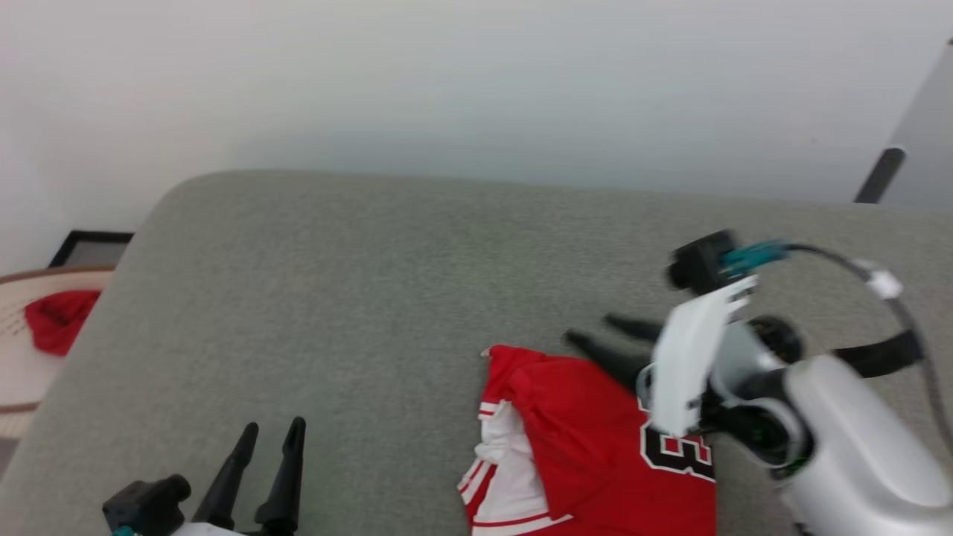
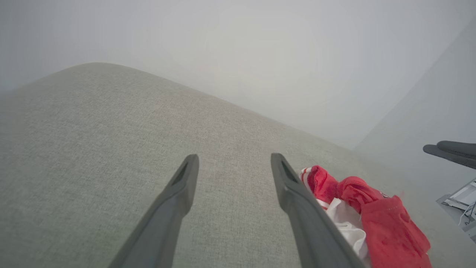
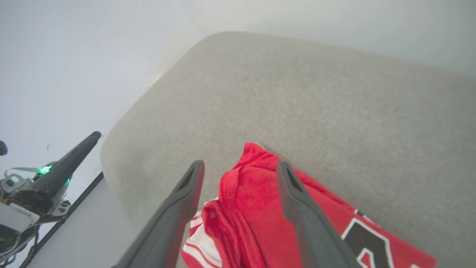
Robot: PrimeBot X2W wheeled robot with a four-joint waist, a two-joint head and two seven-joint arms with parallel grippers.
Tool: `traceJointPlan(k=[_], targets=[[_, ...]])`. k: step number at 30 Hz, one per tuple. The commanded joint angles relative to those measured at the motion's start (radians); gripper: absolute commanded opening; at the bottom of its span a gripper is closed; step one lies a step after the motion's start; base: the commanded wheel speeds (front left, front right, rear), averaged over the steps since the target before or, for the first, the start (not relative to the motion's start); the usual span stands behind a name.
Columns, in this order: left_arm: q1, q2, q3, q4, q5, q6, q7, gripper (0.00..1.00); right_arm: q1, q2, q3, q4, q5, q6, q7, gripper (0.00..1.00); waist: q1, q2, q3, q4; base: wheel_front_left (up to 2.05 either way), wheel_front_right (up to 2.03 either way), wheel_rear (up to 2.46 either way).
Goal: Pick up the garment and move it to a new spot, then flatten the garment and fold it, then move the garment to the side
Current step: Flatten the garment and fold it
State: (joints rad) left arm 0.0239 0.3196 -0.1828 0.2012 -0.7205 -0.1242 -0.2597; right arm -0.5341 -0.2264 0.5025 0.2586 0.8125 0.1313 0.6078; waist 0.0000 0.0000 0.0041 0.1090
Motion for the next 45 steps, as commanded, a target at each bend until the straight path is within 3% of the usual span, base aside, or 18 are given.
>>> traceJointPlan(k=[1, 10, 17, 24, 31, 45], targets=[[0.010, 0.005, 0.006, -0.007, 0.011, 0.002, -0.003, 1.00, 0.018, -0.032, -0.015, -0.028, -0.003, -0.001, -0.031, 1.00, 0.0000, 0.0000, -0.012, -0.041, 0.00, 0.00, 0.00], [0.036, 0.017, 0.036, -0.029, 0.045, 0.018, -0.006, 1.00, 0.087, -0.212, -0.063, -0.114, -0.062, -0.001, -0.266, 1.00, 0.0000, 0.0000, -0.026, -0.107, 0.00, 0.00, 0.00], [0.064, 0.023, 0.070, -0.048, 0.074, 0.021, -0.005, 1.00, 0.178, -0.294, -0.117, -0.075, -0.109, -0.001, -0.473, 1.00, 0.0000, 0.0000, -0.039, -0.145, 0.00, 0.00, 0.00], [0.087, 0.020, 0.108, -0.069, 0.120, 0.026, -0.006, 1.00, 0.282, -0.319, -0.184, -0.018, -0.154, -0.001, -0.633, 1.00, 0.0000, 0.0000, -0.051, -0.158, 0.00, 0.00, 0.00], [0.114, 0.020, 0.160, -0.085, 0.178, 0.021, -0.006, 1.00, 0.372, -0.303, -0.258, 0.032, -0.198, -0.001, -0.763, 1.00, 0.0000, 0.0000, -0.065, -0.152, 0.00, 0.00, 0.00], [0.163, 0.020, 0.263, -0.105, 0.240, 0.012, -0.006, 1.00, 0.492, -0.274, -0.364, 0.021, -0.303, -0.001, -0.843, 1.00, 0.0000, 0.0000, -0.083, -0.140, 0.00, 0.00, 0.00]])
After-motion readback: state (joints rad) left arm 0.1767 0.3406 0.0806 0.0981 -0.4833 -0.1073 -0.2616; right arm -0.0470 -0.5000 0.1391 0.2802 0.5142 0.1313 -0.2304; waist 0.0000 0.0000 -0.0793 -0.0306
